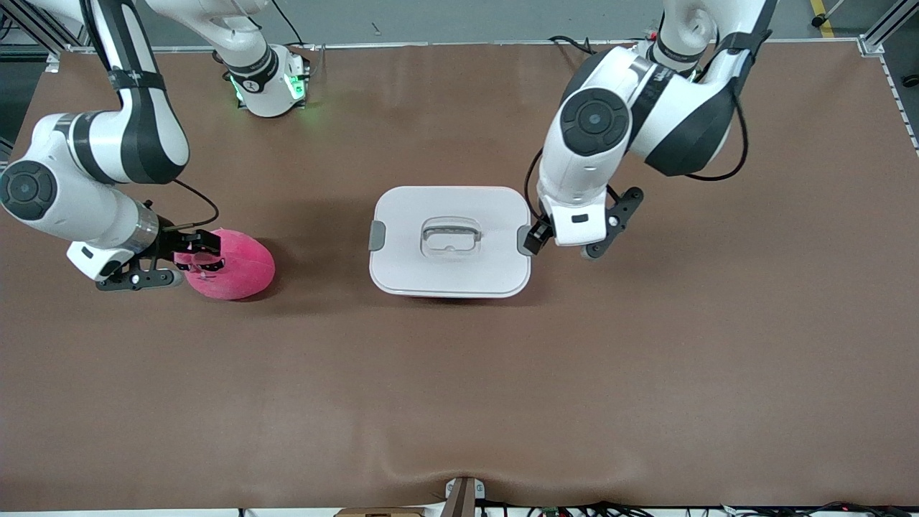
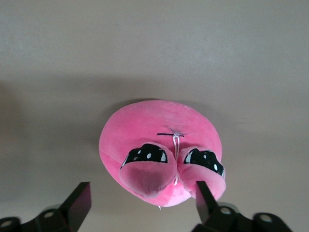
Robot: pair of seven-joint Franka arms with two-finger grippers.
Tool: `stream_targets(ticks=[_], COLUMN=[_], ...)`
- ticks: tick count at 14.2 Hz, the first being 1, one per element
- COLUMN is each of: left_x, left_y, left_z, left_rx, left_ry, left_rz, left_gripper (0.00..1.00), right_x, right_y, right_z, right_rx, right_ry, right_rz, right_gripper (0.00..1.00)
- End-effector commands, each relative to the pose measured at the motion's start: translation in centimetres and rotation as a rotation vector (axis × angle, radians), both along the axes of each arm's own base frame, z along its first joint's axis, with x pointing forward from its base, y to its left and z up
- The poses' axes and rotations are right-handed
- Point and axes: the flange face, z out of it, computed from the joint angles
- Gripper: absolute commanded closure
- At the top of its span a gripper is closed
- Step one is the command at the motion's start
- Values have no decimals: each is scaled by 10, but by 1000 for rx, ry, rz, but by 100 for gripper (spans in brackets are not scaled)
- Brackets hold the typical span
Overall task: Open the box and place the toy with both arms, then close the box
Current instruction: 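Grasp the pink plush with the right gripper while the left gripper reaches the lid handle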
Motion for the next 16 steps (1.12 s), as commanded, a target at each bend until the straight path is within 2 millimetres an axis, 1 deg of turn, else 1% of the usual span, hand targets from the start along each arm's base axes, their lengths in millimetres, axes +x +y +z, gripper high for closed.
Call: stream_targets(ticks=[1, 2, 4, 5, 6, 7, 8, 9, 10, 11, 13, 14, 16], left_x=[-5, -3, -1, -1, -2, -9, -15, -21, -31, -38, -53, -56, -56], left_y=[-10, -9, -14, -17, -24, -40, -55, -68, -81, -90, -109, -114, -119], left_z=[7, 7, -5, -5, -5, -2, -1, -10, -15, -24, -30, -32, -36], left_rx=[-1, -1, 8, 7, -4, -38, -54, -57, -57, -43, -34, -27, -39], left_ry=[-14, -14, -29, -40, -58, -78, -106, -114, -112, -106, -118, -139, -155], left_rz=[82, 112, 187, 248, 301, 355, 429, 474, 484, 491, 515, 541, 581], left_gripper=[0, 0, 0, 0, 0, 0, 0, 0, 0, 0, 0, 0, 0], right_x=[-3, -3, -3, -3, -2, -3, -3, -3, -2, -1, -1, -1, 2], right_y=[1, 2, 4, 6, 5, 5, 5, 5, 5, 5, 7, 7, 7], right_z=[-6, -6, -9, -10, -11, -13, -14, -13, -11, -9, -7, -7, 2], right_rx=[-1, -1, -2, -4, -11, -12, -12, -12, -12, -12, -11, -11, -11], right_ry=[-2, -2, 5, 5, 7, 11, 13, 11, 8, 5, 5, 5, -7], right_rz=[14, 15, 18, 23, 27, 30, 30, 30, 28, 28, 29, 27, 27], right_gripper=[15, 25, 50, 62, 68, 76, 88, 100, 100, 100, 100, 100, 100])
